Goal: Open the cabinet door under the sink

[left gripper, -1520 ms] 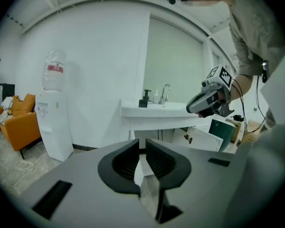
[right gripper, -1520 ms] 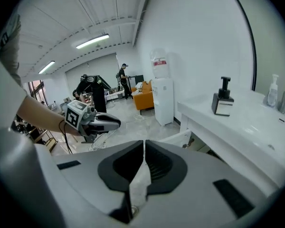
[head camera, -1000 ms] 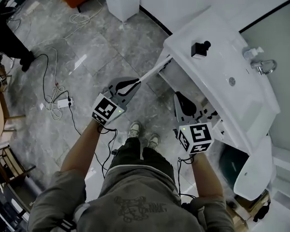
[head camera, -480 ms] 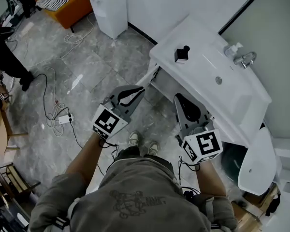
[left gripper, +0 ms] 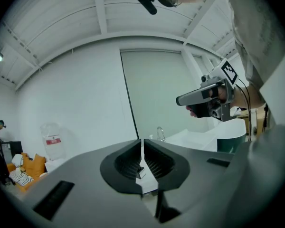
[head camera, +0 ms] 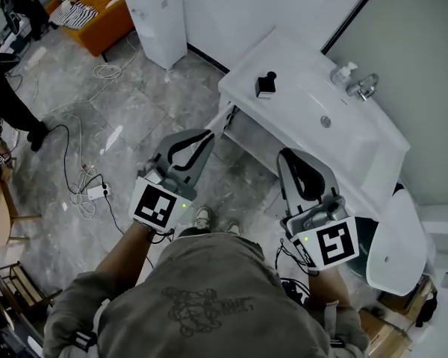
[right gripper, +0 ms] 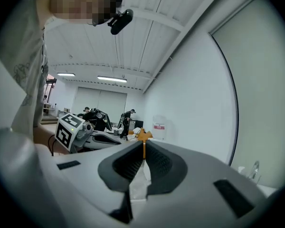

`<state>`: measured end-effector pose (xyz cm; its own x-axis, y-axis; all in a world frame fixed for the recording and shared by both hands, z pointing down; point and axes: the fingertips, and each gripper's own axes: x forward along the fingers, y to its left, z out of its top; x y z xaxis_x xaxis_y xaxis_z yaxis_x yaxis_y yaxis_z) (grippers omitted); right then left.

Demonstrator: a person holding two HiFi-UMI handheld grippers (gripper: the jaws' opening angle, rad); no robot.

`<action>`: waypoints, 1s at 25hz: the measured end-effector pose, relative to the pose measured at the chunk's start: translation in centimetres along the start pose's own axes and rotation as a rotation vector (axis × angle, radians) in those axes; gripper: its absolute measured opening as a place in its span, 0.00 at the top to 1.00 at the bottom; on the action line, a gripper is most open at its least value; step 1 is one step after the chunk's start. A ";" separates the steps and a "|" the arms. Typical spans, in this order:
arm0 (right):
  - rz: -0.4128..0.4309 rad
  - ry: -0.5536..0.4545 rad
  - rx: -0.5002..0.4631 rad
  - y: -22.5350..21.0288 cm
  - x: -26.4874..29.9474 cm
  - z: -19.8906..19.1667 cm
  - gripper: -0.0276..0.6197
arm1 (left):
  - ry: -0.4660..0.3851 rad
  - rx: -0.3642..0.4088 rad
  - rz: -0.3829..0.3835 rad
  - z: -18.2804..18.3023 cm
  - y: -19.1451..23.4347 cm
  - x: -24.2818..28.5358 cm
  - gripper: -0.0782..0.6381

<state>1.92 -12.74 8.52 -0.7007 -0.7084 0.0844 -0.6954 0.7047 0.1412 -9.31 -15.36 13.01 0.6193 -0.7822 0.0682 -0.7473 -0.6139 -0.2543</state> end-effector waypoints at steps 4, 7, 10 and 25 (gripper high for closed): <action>-0.017 -0.023 -0.042 0.9 -1.6 1.4 0.91 | -0.021 0.029 0.003 1.6 -1.4 -1.0 0.85; -0.012 -0.022 -0.075 1.6 -2.3 1.7 0.91 | -0.016 0.015 -0.009 2.0 -2.5 -1.4 0.85; -0.017 -0.012 -0.093 1.7 -2.7 1.5 0.91 | -0.009 0.009 -0.011 2.2 -3.2 -1.4 0.85; -0.017 -0.018 -0.070 1.2 -3.3 1.5 0.91 | -0.020 0.007 -0.001 3.3 -3.8 -1.9 0.85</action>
<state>3.15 -9.54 6.90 -0.6924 -0.7187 0.0640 -0.6944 0.6879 0.2112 -6.87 -11.22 10.67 0.6249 -0.7791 0.0491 -0.7449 -0.6139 -0.2613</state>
